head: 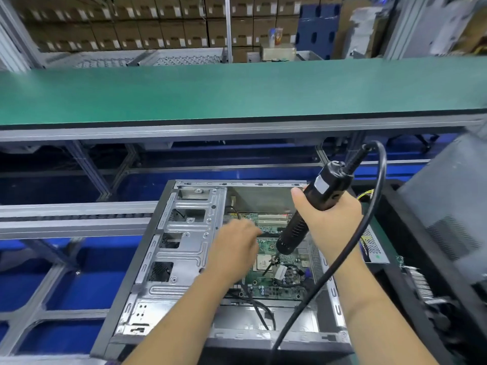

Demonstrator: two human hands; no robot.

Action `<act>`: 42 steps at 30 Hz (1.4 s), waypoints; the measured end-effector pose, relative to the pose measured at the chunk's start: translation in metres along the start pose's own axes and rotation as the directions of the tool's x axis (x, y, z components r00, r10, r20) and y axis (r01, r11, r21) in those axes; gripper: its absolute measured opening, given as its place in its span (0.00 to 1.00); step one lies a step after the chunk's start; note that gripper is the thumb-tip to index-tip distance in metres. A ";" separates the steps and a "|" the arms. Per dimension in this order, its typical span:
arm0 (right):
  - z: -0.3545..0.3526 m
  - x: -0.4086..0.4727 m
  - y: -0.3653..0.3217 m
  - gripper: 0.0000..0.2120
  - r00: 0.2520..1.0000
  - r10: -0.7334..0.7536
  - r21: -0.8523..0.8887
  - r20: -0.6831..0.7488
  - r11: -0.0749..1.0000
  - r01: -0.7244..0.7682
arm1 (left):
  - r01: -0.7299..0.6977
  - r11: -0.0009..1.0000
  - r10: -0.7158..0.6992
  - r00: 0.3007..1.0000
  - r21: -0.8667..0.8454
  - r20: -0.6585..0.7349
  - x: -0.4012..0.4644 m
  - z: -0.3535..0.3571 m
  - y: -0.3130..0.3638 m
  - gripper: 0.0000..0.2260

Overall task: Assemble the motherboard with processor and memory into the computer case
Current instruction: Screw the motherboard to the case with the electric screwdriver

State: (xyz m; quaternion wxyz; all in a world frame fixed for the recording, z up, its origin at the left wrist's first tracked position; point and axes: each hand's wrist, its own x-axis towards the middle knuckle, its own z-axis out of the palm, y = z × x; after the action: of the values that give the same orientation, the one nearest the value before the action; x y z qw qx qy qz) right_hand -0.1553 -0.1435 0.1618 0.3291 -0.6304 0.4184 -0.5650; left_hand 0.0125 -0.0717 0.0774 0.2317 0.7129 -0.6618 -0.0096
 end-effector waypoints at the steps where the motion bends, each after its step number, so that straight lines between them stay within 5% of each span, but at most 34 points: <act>1: -0.002 0.001 -0.001 0.20 1.000 0.006 -0.007 -0.004 1.000 -0.006 | -0.015 0.998 0.021 0.995 -0.059 0.094 0.000 0.005 0.011 0.11; 5: -0.010 0.005 -0.004 0.15 1.000 0.012 -0.003 -0.014 1.000 -0.013 | 0.277 0.904 -0.172 0.933 -0.326 0.316 -0.006 0.021 0.020 0.13; 9: -0.011 0.005 -0.006 0.12 0.999 -0.001 -0.045 -0.046 0.999 -0.001 | 0.370 0.860 -0.239 0.901 -0.353 0.361 -0.011 0.032 0.018 0.09; 27: -0.008 0.001 -0.005 0.12 0.998 0.047 -0.121 -0.051 0.991 -0.053 | 0.303 0.857 -0.168 0.929 -0.417 0.330 -0.015 0.034 0.023 0.07; 38: -0.007 -0.007 0.002 0.13 0.999 0.030 -0.166 0.019 0.986 -0.027 | 0.318 0.922 -0.228 0.906 -0.220 0.356 -0.015 0.033 0.020 0.08; 42: -0.014 0.000 0.003 0.11 0.999 0.046 -0.084 -0.025 0.995 -0.048 | 0.449 0.871 -0.354 0.855 -0.200 0.379 -0.013 0.037 0.016 0.08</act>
State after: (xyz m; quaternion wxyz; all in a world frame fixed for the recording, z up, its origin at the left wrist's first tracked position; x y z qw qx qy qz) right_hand -0.1696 -0.1437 0.1610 0.3102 -0.6272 0.4603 -0.5463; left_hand -0.0163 -0.0708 0.0465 0.2089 0.7842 -0.5174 -0.2713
